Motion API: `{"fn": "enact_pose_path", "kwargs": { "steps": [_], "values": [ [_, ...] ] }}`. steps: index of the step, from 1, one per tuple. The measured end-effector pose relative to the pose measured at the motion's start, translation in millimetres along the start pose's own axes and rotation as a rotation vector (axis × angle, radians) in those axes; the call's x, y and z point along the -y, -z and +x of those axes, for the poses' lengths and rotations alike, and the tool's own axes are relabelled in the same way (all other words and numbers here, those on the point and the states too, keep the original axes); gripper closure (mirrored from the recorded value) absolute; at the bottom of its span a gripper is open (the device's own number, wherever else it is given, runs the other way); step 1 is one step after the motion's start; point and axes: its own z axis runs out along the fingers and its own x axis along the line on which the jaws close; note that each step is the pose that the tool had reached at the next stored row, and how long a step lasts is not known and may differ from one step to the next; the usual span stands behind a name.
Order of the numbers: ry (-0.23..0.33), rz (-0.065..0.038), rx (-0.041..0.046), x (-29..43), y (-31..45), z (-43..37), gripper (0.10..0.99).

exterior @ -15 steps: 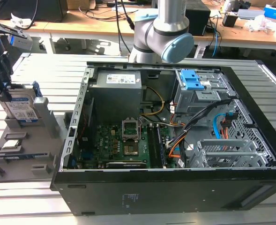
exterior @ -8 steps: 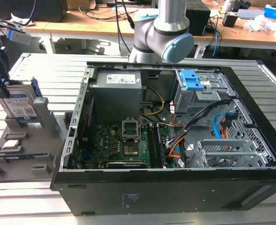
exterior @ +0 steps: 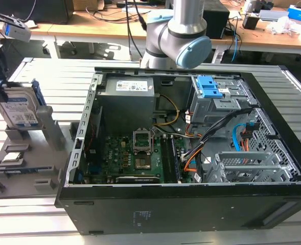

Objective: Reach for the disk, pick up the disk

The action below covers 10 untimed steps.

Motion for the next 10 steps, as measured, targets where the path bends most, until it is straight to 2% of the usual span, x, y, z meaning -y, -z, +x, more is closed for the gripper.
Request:
{"fn": "enact_pose_path", "kwargs": {
  "steps": [1,10],
  "values": [
    [0.0,0.0,0.0,-0.1,4.7,0.0,0.722],
    [0.0,-0.001,0.0,-0.7,20.4,0.1,0.722]
  ]
}}
